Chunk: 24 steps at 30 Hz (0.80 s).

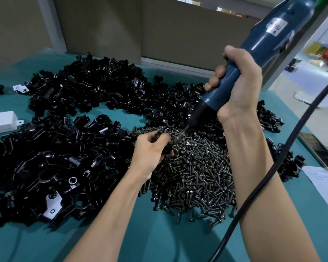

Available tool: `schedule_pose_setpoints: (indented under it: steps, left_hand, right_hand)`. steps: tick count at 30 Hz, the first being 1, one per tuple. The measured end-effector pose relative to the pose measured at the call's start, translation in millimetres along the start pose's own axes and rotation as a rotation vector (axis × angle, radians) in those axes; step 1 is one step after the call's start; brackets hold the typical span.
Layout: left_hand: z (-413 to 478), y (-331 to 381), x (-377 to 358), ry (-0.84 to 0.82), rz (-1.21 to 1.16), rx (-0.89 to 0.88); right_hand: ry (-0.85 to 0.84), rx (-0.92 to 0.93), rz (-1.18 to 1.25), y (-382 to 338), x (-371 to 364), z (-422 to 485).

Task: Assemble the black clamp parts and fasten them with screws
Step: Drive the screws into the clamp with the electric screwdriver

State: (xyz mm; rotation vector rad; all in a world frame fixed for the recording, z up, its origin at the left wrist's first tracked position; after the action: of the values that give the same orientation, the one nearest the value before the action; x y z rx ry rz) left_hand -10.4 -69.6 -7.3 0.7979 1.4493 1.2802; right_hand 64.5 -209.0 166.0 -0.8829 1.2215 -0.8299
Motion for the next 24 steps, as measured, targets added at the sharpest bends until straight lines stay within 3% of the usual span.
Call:
schedule_pose_setpoints:
  steps: [16,21,24]
  left_hand:
    - [0.1,-7.3,-9.3,-0.148,0.035,0.013]
    - [-0.4,-4.9,-10.1,-0.170,0.049,0.003]
    - [0.3,-2.7,-8.9,-0.147,0.039,-0.014]
  right_hand:
    - [-0.149,-0.051,0.020,0.8,-7.4,-6.7]
    - [-0.169,-0.064,0.096,2.4,2.2,-5.8]
    - [-0.276,-0.063,0.210,-4.2,1.7,-9.1]
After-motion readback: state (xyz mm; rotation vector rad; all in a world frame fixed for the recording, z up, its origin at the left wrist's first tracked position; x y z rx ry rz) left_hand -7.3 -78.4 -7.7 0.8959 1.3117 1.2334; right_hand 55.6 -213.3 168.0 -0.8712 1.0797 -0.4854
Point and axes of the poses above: each hand's wrist, its own z-axis towards the middle knuckle, its own x-axis out of the back of the hand, y = z × x, the point moved 9 cm from there along z, towards the middle knuckle, and after that the axes turned 9 degrees about -x, right-handed, at the moved point
